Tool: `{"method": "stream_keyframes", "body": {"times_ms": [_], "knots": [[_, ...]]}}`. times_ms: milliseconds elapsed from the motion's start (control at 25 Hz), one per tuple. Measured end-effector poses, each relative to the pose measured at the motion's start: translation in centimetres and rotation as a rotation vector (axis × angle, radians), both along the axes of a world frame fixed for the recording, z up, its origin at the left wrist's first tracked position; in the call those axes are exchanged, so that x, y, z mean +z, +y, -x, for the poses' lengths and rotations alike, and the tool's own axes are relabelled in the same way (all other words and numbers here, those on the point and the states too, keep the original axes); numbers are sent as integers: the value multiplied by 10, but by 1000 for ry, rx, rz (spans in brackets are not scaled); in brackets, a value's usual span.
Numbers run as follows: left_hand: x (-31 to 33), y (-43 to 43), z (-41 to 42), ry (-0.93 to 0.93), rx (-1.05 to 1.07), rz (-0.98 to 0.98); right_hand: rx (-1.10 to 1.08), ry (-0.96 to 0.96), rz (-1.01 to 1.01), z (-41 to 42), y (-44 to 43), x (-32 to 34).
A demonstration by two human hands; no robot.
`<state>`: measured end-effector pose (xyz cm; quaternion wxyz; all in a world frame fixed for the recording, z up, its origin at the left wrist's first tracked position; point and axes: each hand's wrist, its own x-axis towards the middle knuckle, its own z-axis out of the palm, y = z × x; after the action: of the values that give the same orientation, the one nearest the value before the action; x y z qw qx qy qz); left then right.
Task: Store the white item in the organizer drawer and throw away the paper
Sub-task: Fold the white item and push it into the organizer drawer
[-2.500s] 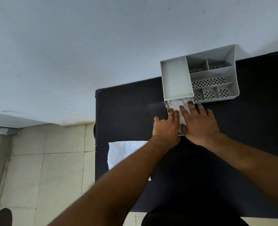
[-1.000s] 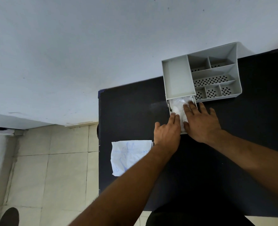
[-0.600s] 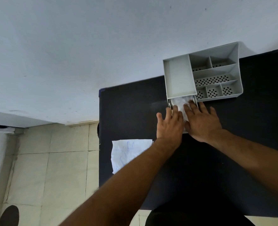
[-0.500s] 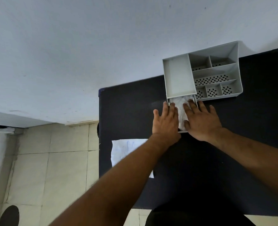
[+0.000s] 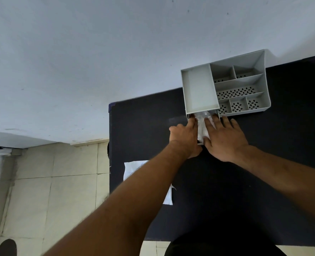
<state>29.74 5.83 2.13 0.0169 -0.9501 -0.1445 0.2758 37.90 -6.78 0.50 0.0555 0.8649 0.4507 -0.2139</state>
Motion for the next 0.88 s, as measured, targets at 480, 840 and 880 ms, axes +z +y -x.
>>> {"method": "stream_keyframes", "body": {"times_ms": [480, 840, 880], "knots": [[-9, -7, 27, -82, -115, 82, 40, -82, 1, 5, -2, 7], [4, -9, 3, 63, -195, -40, 234, -145, 124, 2, -1, 11], [6, -10, 2, 75, -193, -47, 253, -163, 143, 2, -2, 10]]}}
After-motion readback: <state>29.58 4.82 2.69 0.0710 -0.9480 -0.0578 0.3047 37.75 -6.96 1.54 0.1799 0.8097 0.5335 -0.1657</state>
